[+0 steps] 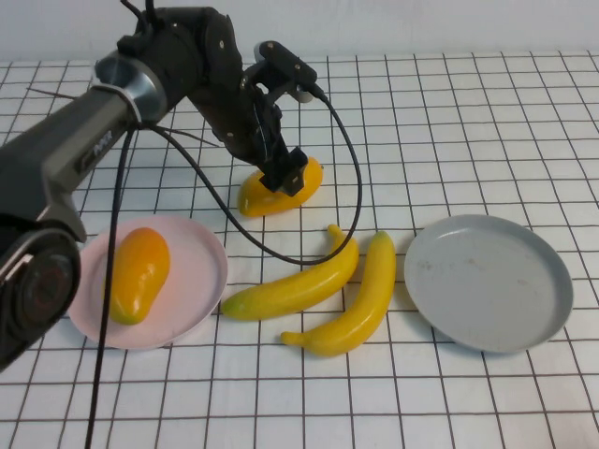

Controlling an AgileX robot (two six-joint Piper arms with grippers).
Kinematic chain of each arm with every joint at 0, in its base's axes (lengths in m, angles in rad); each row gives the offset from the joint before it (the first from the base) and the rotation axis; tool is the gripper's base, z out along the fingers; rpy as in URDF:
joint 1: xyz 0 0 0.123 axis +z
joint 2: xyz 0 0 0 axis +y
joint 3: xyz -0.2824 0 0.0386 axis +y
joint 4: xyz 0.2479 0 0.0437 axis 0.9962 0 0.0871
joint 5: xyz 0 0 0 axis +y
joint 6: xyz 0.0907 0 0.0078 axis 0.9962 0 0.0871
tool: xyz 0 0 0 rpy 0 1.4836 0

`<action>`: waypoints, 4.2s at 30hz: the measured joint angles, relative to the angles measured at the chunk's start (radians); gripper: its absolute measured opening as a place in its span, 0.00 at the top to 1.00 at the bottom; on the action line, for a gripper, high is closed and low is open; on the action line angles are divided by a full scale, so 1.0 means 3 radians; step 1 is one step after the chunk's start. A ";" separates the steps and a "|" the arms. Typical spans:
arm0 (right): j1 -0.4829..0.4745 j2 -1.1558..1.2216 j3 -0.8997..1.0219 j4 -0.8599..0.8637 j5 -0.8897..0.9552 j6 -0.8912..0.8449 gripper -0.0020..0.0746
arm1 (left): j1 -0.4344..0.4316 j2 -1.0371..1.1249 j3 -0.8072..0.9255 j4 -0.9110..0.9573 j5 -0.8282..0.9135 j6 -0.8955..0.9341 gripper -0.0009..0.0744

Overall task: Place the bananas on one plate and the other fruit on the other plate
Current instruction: Put one type of fruit in the left plate, then put another type of fruit in the right plate

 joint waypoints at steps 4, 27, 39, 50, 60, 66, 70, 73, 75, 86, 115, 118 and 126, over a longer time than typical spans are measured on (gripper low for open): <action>0.0000 0.0000 0.0000 0.0000 0.0000 0.0000 0.99 | 0.0000 0.0187 -0.0145 -0.0056 -0.0006 0.0078 0.10; 0.0000 0.0000 0.0000 0.0000 0.0000 0.0000 0.99 | 0.0013 0.0489 -0.1056 -0.0096 0.0576 -0.0584 0.25; 0.0000 0.0000 0.0000 0.0000 0.0000 0.0000 0.99 | 0.0013 -0.0184 -0.0464 0.0416 0.0640 -0.1147 0.25; 0.0000 0.0000 0.0000 0.0000 0.0000 0.0000 0.99 | 0.0013 -0.1086 0.1717 0.0775 0.0188 -0.1812 0.25; 0.0000 0.0000 0.0000 0.0000 0.0000 0.0000 0.99 | 0.0013 -0.1094 0.2248 0.0583 -0.0166 -0.1903 0.25; 0.0000 0.0000 0.0000 0.0000 0.0000 0.0000 1.00 | 0.0013 -0.1147 0.2255 0.0535 -0.0241 -0.1862 0.25; 0.0000 0.0000 0.0000 0.0000 0.0000 0.0000 0.99 | 0.0013 -0.1286 0.2259 0.0585 -0.0276 -0.1848 0.25; 0.0000 0.0000 0.0000 0.0000 0.0000 0.0000 0.99 | 0.0019 -0.1415 0.2259 0.0704 -0.0296 -0.1885 0.20; 0.0000 0.0000 0.0000 0.0000 0.0000 0.0000 0.99 | 0.0038 -0.1512 0.2259 0.0740 -0.0296 -0.1899 0.13; 0.0000 0.0000 0.0000 0.0000 0.0000 0.0000 0.99 | 0.0074 -0.1837 0.2267 0.0785 -0.0261 -0.1939 0.10; 0.0000 0.0000 0.0000 0.0000 0.0000 0.0000 0.99 | -0.0086 -0.5648 0.4998 0.1071 -0.1471 -0.2948 0.99; 0.0000 0.0000 0.0000 0.0000 0.0000 0.0000 0.99 | -0.0086 -0.5966 0.5239 0.1219 -0.1529 -0.3092 0.99; 0.0000 0.0000 0.0000 0.0000 0.0000 0.0000 1.00 | 0.0118 -0.6732 0.6216 0.1480 -0.2469 -0.3149 0.99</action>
